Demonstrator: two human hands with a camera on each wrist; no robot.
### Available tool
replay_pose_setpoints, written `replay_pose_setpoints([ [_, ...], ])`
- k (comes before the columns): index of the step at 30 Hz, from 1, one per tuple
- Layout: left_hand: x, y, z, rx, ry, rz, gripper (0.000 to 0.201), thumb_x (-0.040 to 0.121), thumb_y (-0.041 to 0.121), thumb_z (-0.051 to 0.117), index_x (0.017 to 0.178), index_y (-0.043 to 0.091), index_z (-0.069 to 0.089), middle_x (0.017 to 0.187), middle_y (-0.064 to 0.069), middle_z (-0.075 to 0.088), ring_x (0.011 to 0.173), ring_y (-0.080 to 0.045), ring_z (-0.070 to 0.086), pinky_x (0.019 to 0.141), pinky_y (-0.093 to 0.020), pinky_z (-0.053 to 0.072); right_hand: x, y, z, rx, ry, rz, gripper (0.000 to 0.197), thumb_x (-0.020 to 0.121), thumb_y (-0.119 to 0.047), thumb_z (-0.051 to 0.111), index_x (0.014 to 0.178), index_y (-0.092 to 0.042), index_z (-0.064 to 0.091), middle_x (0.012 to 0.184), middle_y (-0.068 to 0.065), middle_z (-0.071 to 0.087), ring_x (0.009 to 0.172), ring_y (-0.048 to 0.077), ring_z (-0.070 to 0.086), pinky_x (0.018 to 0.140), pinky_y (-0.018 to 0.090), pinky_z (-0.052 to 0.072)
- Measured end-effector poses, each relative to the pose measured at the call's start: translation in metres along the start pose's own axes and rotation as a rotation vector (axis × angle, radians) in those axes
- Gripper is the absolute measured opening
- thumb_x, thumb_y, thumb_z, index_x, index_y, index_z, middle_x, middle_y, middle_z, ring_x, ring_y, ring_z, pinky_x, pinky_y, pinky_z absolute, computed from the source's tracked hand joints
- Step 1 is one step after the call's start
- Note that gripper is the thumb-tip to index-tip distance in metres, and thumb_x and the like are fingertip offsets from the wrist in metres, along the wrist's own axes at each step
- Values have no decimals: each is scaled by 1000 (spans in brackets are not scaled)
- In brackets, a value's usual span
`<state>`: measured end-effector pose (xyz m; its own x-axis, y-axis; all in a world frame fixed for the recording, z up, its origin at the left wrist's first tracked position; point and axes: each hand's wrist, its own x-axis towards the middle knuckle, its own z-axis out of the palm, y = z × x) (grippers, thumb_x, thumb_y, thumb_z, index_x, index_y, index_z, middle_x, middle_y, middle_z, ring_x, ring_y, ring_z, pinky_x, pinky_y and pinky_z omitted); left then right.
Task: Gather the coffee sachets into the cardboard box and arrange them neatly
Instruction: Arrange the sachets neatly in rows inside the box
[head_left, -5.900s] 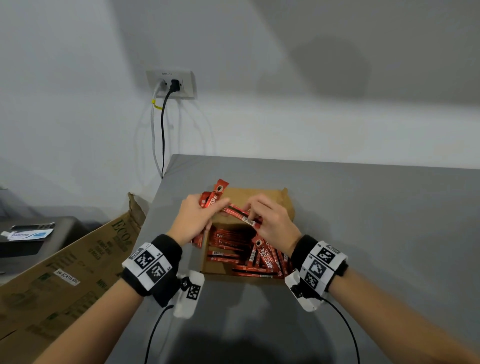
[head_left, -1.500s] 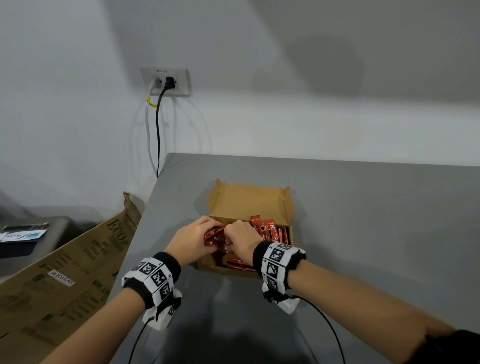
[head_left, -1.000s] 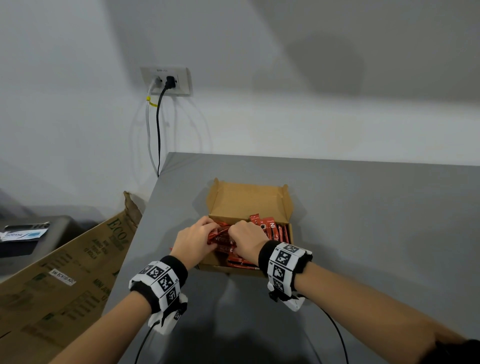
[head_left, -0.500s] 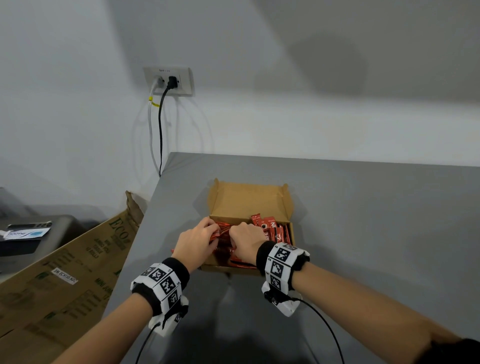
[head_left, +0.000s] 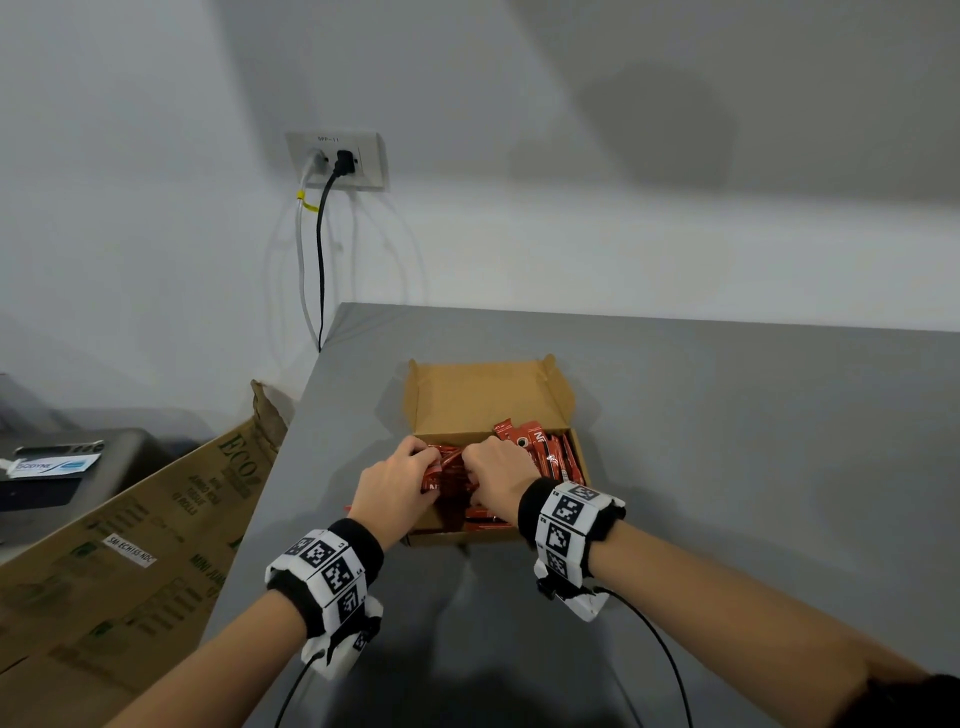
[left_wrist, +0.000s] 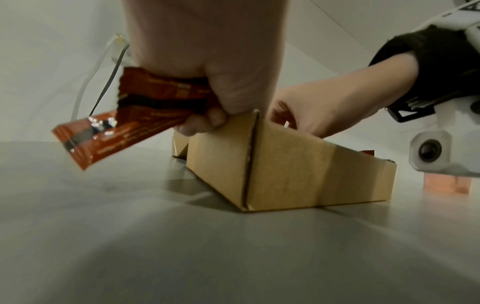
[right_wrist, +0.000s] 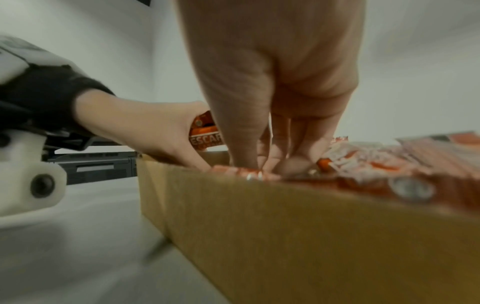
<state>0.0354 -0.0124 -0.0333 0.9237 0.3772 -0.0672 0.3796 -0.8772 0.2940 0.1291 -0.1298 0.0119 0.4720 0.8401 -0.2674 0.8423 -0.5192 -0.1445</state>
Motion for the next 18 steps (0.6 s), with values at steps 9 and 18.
replay_pose_setpoints([
  [9, -2, 2, -1, 51, 4, 0, 30, 89, 30, 58, 117, 21, 54, 123, 5, 47, 89, -22, 61, 68, -29, 44, 1, 16, 8, -101, 146, 32, 47, 80, -20, 68, 118, -8, 44, 119, 12, 51, 109, 31, 49, 75, 38, 46],
  [18, -2, 2, 0, 41, 14, 9, 27, 88, 26, 58, 115, 19, 56, 122, 4, 47, 86, -22, 61, 69, -31, 47, 6, 22, 10, -182, 127, 35, 28, 83, -15, 64, 108, -5, 55, 116, 14, 48, 106, 31, 47, 72, 36, 43],
])
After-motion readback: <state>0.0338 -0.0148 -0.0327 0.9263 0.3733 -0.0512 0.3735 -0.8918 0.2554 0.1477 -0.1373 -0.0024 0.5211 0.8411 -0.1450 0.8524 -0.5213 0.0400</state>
